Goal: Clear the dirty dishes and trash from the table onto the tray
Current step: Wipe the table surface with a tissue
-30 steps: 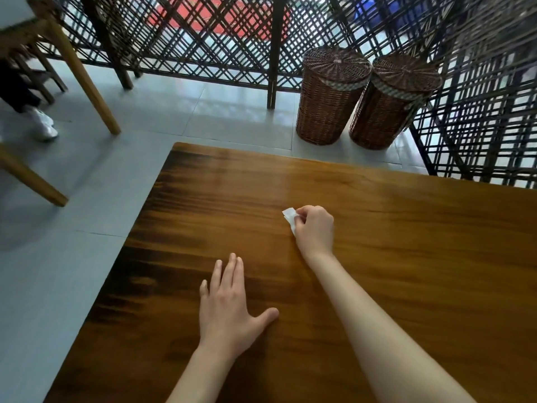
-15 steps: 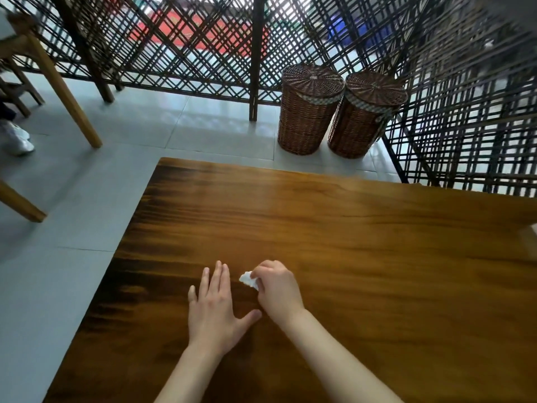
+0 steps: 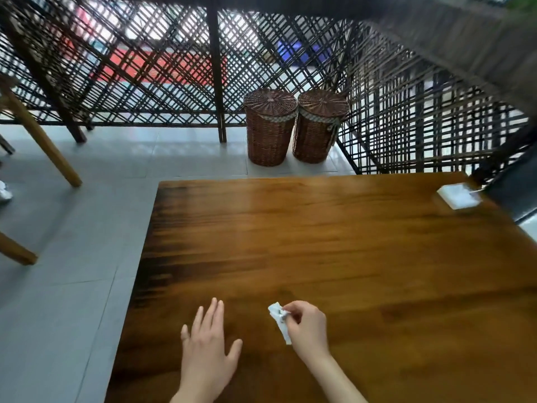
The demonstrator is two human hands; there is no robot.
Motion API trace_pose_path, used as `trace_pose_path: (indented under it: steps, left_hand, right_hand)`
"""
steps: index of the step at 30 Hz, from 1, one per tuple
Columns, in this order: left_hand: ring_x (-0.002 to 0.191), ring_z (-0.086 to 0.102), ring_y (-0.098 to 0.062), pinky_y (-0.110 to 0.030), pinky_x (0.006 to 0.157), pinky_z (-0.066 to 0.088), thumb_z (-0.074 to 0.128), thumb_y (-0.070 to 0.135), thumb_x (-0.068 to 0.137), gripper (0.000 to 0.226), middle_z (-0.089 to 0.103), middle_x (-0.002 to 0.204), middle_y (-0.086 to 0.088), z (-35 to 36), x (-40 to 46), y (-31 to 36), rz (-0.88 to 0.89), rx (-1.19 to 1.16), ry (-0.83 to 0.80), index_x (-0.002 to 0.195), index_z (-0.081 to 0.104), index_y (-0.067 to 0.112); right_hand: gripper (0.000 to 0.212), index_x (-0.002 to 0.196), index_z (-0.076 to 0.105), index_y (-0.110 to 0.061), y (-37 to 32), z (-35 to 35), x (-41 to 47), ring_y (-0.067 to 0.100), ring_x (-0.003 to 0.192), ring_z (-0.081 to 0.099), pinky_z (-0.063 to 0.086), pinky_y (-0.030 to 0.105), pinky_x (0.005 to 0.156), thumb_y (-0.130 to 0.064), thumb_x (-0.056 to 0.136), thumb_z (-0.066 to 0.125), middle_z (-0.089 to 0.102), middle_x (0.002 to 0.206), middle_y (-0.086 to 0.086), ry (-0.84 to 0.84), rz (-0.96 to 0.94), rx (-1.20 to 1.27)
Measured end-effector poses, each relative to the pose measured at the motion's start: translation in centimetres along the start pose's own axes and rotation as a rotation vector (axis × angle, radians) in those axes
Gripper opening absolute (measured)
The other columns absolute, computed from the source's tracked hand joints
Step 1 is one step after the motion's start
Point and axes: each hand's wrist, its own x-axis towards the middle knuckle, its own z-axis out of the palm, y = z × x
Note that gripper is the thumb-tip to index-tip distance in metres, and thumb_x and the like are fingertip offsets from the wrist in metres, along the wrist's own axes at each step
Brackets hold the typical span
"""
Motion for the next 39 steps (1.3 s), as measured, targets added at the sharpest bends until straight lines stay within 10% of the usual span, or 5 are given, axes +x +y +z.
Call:
trace_pose_path:
  steps: [14,39]
  left_hand:
    - [0.145,0.002,-0.007,-0.039,0.116,0.012,0.048,0.056,0.086,0.082,-0.001,0.156,0.021,-0.3,-10.4,4.9,0.239,0.052,0.006,0.15,0.003,0.033]
    - [0.146,0.002,-0.012,-0.039,0.116,0.011,0.044,0.05,0.092,0.075,0.0,0.158,0.014,11.9,-20.6,42.8,0.32,0.017,0.03,0.151,0.003,0.027]
  right_hand:
    - [0.013,0.078,0.07,-0.021,3.7,-13.1,-11.6,0.002,0.073,0.062,0.052,0.024,0.07,-0.009,0.081,0.066,0.067,0.074,-0.013,0.324,0.171,0.174]
    - [0.024,0.071,0.059,-0.038,29.9,-46.6,-12.6,-0.001,0.074,0.06,0.044,0.008,0.056,-0.022,0.084,0.069,0.061,0.074,-0.022,0.402,0.177,0.19]
